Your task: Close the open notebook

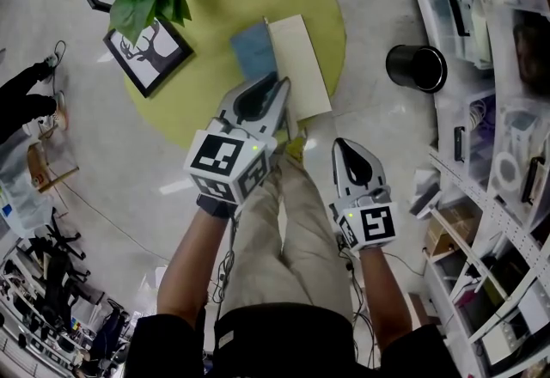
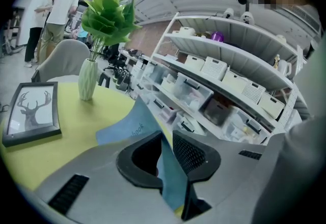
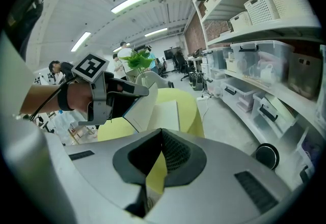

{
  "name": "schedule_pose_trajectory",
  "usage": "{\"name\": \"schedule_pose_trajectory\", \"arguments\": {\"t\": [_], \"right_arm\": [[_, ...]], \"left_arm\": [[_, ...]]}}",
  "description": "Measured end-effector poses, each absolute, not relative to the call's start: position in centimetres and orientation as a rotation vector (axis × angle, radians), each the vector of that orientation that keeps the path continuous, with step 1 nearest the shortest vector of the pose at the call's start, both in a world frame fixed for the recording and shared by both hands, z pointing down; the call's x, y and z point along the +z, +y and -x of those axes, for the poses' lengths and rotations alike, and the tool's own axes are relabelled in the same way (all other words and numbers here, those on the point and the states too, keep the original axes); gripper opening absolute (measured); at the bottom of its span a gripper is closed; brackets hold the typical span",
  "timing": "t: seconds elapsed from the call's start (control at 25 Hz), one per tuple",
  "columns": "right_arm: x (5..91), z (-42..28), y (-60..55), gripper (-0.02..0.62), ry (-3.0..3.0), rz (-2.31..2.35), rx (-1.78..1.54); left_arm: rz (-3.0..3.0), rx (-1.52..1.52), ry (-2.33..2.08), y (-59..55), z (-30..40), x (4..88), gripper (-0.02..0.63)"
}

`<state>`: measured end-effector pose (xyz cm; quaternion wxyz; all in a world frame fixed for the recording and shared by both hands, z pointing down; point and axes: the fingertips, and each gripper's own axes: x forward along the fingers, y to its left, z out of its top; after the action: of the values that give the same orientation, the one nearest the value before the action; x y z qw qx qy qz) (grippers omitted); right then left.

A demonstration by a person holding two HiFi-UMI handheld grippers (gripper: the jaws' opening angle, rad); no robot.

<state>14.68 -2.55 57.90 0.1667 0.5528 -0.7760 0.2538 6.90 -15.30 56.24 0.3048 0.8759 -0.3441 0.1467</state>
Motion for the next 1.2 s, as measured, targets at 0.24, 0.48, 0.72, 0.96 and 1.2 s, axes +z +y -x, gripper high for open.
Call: {"name": "schedule_pose_trajectory", "arguments": {"t": [0.24,0.48,0.72,0.96,1.2], "right_arm": [[58.1,-15.2,-2.8,0.0,-2.205,-1.582,0.731],[58.7,-15.9,-2.8,0.0,-2.186,-1.584,0.734],[59.0,-16.5,-3.1,0.001,-2.178,-1.589,0.737],[59.3,-16.6,-3.4,0.0,-2.179,-1.586,0.745],[59.6,-16.8,-3.5,0.0,-2.178,-1.586,0.75]], "left_arm": [[-2.322,0.407,-0.895,-15.5,-8.0,57.0,0.081],[-2.326,0.432,-0.883,-15.7,-9.4,57.8,0.086],[-2.305,0.438,-0.879,-15.9,-10.3,58.6,0.089],[-2.29,0.443,-0.872,-16.1,-10.8,59.2,0.091],[-2.29,0.453,-0.867,-16.1,-11.3,59.9,0.092]]}}
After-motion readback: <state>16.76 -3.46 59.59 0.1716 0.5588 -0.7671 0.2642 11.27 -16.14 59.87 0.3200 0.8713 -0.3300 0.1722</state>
